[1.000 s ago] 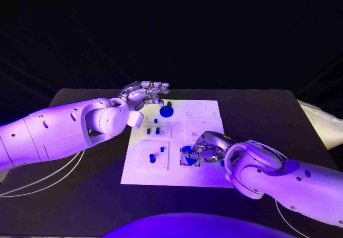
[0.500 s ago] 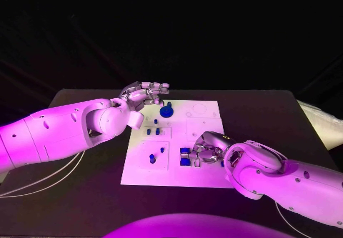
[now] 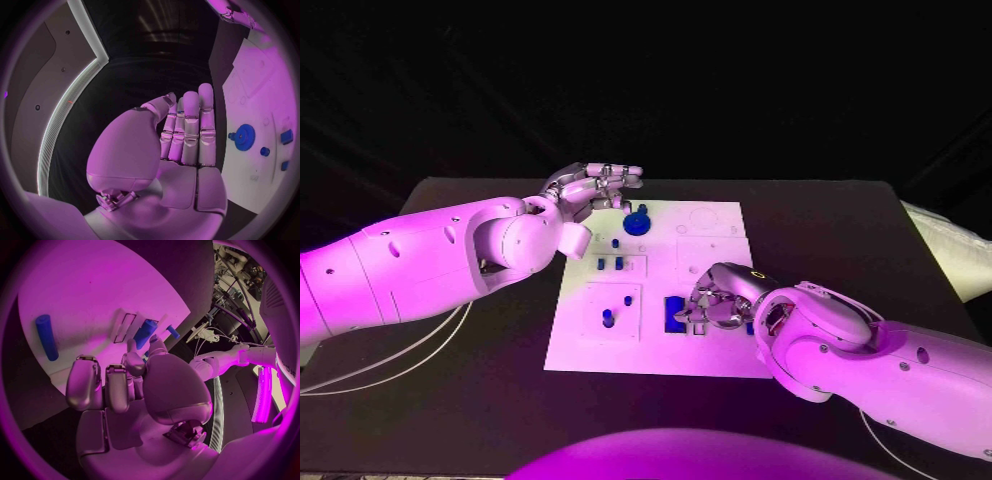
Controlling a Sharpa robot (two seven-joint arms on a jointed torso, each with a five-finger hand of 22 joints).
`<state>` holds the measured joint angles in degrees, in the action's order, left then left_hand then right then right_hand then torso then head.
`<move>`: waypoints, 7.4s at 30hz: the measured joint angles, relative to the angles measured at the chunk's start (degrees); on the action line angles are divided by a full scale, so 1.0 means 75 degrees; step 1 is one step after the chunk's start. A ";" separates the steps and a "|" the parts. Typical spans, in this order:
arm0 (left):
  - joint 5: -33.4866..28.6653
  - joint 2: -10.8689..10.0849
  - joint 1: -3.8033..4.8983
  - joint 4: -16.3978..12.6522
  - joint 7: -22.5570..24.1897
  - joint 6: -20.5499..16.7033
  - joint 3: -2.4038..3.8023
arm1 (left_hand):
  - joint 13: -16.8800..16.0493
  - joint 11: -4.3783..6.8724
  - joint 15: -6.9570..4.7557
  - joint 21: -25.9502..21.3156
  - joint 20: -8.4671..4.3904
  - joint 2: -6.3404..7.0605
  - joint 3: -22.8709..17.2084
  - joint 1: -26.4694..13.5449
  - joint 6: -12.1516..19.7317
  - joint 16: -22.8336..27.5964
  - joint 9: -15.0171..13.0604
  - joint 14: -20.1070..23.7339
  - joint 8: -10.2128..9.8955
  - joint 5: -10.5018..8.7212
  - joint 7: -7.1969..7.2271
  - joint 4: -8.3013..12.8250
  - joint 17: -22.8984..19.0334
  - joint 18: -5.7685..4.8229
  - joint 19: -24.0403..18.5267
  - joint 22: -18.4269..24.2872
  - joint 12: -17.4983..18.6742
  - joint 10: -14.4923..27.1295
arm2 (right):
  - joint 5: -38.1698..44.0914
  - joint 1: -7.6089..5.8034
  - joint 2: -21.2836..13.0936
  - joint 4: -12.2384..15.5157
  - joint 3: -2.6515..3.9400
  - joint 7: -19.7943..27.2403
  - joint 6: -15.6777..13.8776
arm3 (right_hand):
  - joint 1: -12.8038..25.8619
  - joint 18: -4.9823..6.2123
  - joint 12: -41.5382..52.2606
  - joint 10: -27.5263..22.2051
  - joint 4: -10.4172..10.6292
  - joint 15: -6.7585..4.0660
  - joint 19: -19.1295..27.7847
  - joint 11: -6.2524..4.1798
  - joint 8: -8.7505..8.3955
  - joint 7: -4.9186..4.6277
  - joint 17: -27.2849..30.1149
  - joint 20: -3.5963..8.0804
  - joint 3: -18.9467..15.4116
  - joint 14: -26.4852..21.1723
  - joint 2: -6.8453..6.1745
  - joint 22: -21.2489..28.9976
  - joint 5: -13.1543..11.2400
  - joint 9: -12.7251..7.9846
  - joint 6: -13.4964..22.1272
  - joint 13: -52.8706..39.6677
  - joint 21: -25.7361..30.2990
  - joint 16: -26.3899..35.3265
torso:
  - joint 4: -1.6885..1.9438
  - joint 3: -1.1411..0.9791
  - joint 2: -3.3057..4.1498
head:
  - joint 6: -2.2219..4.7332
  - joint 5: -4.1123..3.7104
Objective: Assemble the parts on the task board
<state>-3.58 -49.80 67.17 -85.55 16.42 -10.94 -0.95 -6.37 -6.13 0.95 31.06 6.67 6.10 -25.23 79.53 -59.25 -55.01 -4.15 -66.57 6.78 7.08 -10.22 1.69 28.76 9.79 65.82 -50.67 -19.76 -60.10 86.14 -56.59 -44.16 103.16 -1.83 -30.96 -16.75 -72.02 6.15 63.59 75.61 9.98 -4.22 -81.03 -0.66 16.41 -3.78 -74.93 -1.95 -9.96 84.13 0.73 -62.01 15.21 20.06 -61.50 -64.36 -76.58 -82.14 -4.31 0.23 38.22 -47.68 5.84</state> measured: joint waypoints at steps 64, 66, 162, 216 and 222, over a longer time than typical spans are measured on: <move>0.0024 -0.0067 -0.0168 -0.0006 0.0005 0.0000 -0.0006 | 0.0000 0.0001 0.0000 0.0000 0.0000 0.0000 0.0000 0.0000 -0.0001 0.0000 0.0004 0.0000 0.0000 0.0000 0.0000 0.0000 -0.0005 0.0000 0.0000 0.0000 0.0000 -0.0001 | 0.1132 0.0068 -0.1567 0.0312 -0.0072 -0.0202 0.0126 | -0.0391 -0.0119 -0.0640 -0.0177 -0.0072 0.0000 0.0055 0.0125 -0.0343 -0.0109 0.0003 -0.0002 0.0276 0.0000 0.0164 -0.0043 0.0217 -0.0007 0.0239 0.0398 0.0000 -0.0028 | -0.0055 -0.0006 -0.0021 | 0.0084 -0.0245; 0.0024 -0.0068 -0.0168 -0.0006 0.0005 0.0000 -0.0006 | 0.0000 0.0001 0.0000 0.0000 0.0000 0.0000 0.0000 0.0000 -0.0001 0.0000 0.0004 0.0000 0.0000 0.0000 0.0000 0.0000 -0.0005 0.0000 0.0000 0.0000 0.0000 -0.0001 | 0.1244 0.0074 -0.1557 0.0312 -0.0072 -0.0215 0.0134 | -0.0391 -0.0120 -0.0640 -0.0178 -0.0072 0.0000 0.0055 0.0124 -0.0343 -0.0132 0.0003 -0.0002 0.0276 0.0000 0.0164 -0.0043 0.0213 -0.0007 0.0211 0.0391 0.0000 -0.0028 | -0.0055 -0.0006 -0.0021 | 0.0083 -0.0241; 0.0056 -0.0029 -0.0184 -0.0003 -0.0010 0.0033 -0.0006 | 0.0000 0.0028 0.0025 0.0000 0.0000 -0.0030 0.0000 -0.0030 -0.0001 0.0000 0.0003 0.0025 -0.0001 0.0000 0.0000 0.0000 -0.0023 0.0000 0.0000 0.0000 -0.0054 0.0026 | -0.1633 0.0137 -0.0544 0.0112 -0.0066 0.0193 -0.0453 | 0.0110 -0.0119 0.0195 0.0511 0.0161 -0.0097 -0.0057 -0.0097 -0.0521 0.0116 0.0002 0.0110 0.2428 -0.0042 -0.0215 -0.0516 0.0533 0.0214 -0.0392 -0.0696 -0.0149 -0.0075 | -0.0052 -0.0006 -0.0023 | 0.0028 -0.0206; 0.0110 -0.0024 -0.0186 0.0004 -0.0040 0.0134 -0.0006 | 0.0000 0.0028 0.0025 -0.0032 0.0000 -0.0030 0.0000 -0.0030 0.0000 0.0000 0.0003 0.0025 -0.0001 0.0000 0.0000 0.0000 -0.0036 -0.0001 0.0000 0.0000 -0.0054 0.0026 | -0.0833 0.0136 -0.0673 0.0237 -0.0064 0.0105 -0.0027 | 0.0434 -0.0118 0.0206 0.0574 0.0281 -0.0095 -0.0056 -0.0107 -0.0448 0.0140 -0.0001 0.0109 0.1368 -0.0041 -0.0545 -0.0518 -0.0658 0.0353 -0.0469 -0.0818 -0.0178 -0.0105 | -0.0060 -0.0015 -0.0023 | -0.0015 -0.0212; 0.0111 -0.0024 -0.0186 0.0006 -0.0041 0.0136 -0.0006 | 0.0000 0.0028 0.0025 -0.0031 0.0000 -0.0030 -0.0001 -0.0030 -0.0001 0.0000 0.0003 0.0025 -0.0001 0.0000 0.0000 -0.0001 -0.0036 0.0000 0.0000 0.0000 -0.0054 0.0026 | -0.0800 0.0136 -0.0656 0.0174 -0.0064 0.0111 0.0126 | 0.0369 -0.0119 0.0176 0.0574 0.0271 -0.0095 -0.0056 -0.0107 -0.0448 0.0140 0.0000 0.0109 0.1359 -0.0041 -0.0481 -0.0517 -0.0716 0.0353 -0.0469 -0.0835 -0.0178 -0.0105 | -0.0056 -0.0010 -0.0023 | -0.0020 -0.0212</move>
<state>-2.75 -49.98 65.78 -85.51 16.11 -9.91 -0.99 -6.37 -5.92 1.14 30.83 6.67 5.88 -25.24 79.31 -59.26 -55.01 -4.13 -66.38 6.77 7.07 -10.22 1.68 28.49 9.79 65.82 -50.67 -20.16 -59.90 80.14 -55.57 -49.08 104.47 -2.31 -30.13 -15.80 -69.25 5.26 64.90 79.92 12.01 -4.93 -81.45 -1.46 13.05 -2.72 -74.94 -1.14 0.23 83.82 -2.88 -65.89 9.84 22.71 -65.02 -70.63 -77.91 -82.93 -4.74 0.16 38.05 -47.82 4.25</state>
